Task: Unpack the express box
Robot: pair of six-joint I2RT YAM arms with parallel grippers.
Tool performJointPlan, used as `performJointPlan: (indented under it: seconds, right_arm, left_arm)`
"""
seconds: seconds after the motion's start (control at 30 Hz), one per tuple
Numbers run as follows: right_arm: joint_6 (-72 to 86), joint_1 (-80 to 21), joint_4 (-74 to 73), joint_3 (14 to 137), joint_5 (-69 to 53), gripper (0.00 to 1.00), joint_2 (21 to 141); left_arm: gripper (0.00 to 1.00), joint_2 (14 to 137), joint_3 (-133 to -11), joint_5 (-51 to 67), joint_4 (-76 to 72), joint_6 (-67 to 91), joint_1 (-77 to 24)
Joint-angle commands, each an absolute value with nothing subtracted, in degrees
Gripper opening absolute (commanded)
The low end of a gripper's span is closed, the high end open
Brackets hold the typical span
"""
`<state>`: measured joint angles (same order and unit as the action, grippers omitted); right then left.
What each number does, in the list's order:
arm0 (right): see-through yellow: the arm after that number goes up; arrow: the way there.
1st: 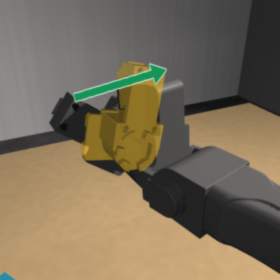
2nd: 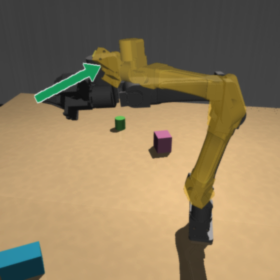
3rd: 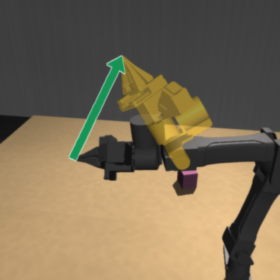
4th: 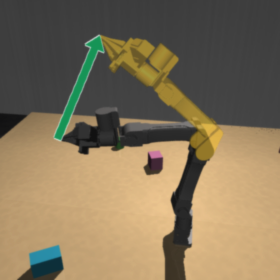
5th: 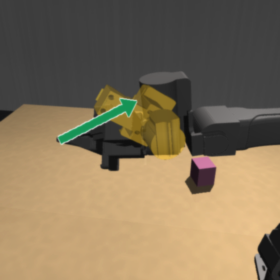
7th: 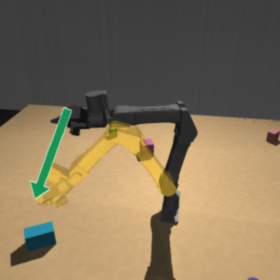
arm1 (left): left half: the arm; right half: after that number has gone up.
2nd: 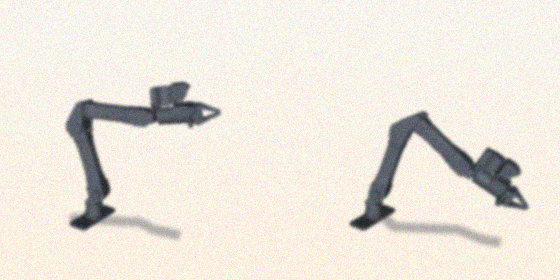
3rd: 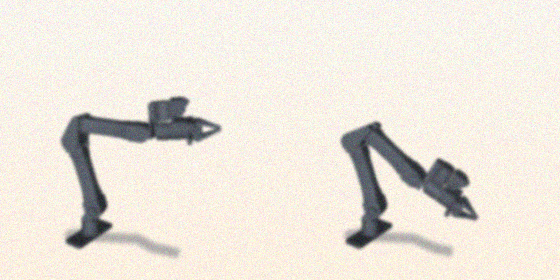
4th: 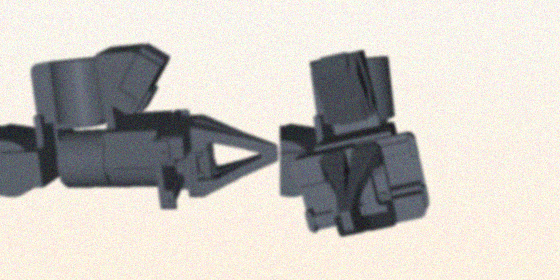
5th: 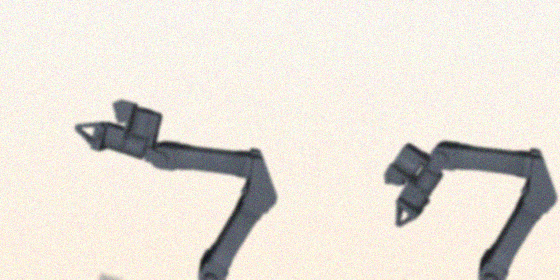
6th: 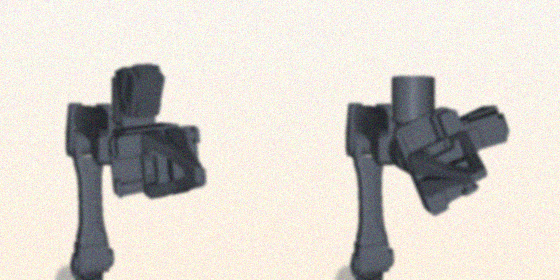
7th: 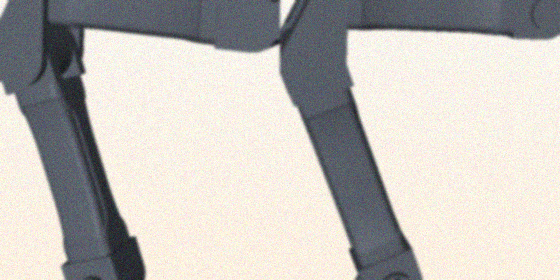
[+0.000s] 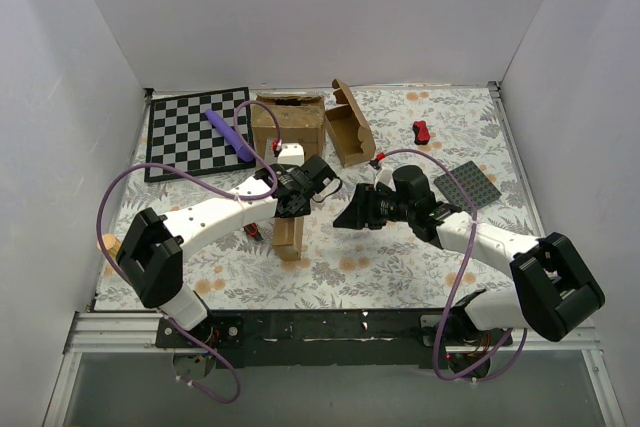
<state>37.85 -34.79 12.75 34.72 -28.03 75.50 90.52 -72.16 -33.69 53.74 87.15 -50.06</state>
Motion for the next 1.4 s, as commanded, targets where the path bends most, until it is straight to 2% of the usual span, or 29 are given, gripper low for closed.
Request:
performJointPlan:
  seconds: [0.0, 0.1, 0.2, 0.27, 0.43, 0.5, 0.7, 0.87, 1.17, 1.37]
  right_arm:
    - [40.34, -35.16, 18.1, 34.45, -29.18, 0.65, 76.2]
    - [42.1, -35.24, 20.12, 34.45, -29.62, 0.65, 76.9]
    - [42.45, -35.42, 20.74, 35.07, -30.06, 0.65, 77.69]
    - [42.54, -35.51, 20.83, 35.16, -30.15, 0.65, 78.13]
    - [42.8, -35.6, 21.36, 34.89, -30.32, 0.65, 78.83]
    - [42.98, -35.68, 21.62, 34.63, -30.5, 0.65, 78.92]
    - [44.21, -35.77, 22.94, 34.1, -31.11, 0.66, 79.63]
    - [46.32, -35.77, 25.57, 33.05, -31.9, 0.66, 80.86]
    - [46.58, -37.61, 25.58, 37.7, -31.55, 0.65, 85.34]
    - [47.46, -38.41, 26.71, 42.53, -32.08, 0.61, 90.7]
  left_arm:
    - [0.3, 88.59, -74.01, -35.51, 54.06, 85.78, -50.36]
    - [0.23, 87.89, -74.0, -34.81, 53.0, 85.34, -50.36]
    - [0.24, 87.37, -74.35, -34.28, 52.38, 84.9, -50.45]
    - [0.29, 87.1, -74.62, -34.28, 52.21, 84.64, -50.62]
    - [0.32, 87.36, -75.93, -34.19, 52.38, 84.37, -51.24]
    - [0.39, 87.63, -76.64, -34.28, 52.38, 84.2, -51.42]
    - [0.54, 86.84, -77.96, -36.21, 53.35, 86.21, -52.03]
    - [0.58, 84.99, -75.07, -38.4, 55.18, 87.71, -51.94]
    - [0.58, 75.78, -66.1, -39.38, 55.2, 92.72, -49.49]
    - [0.53, 70.94, -57.49, -30.52, 48.09, 89.66, -43.43]
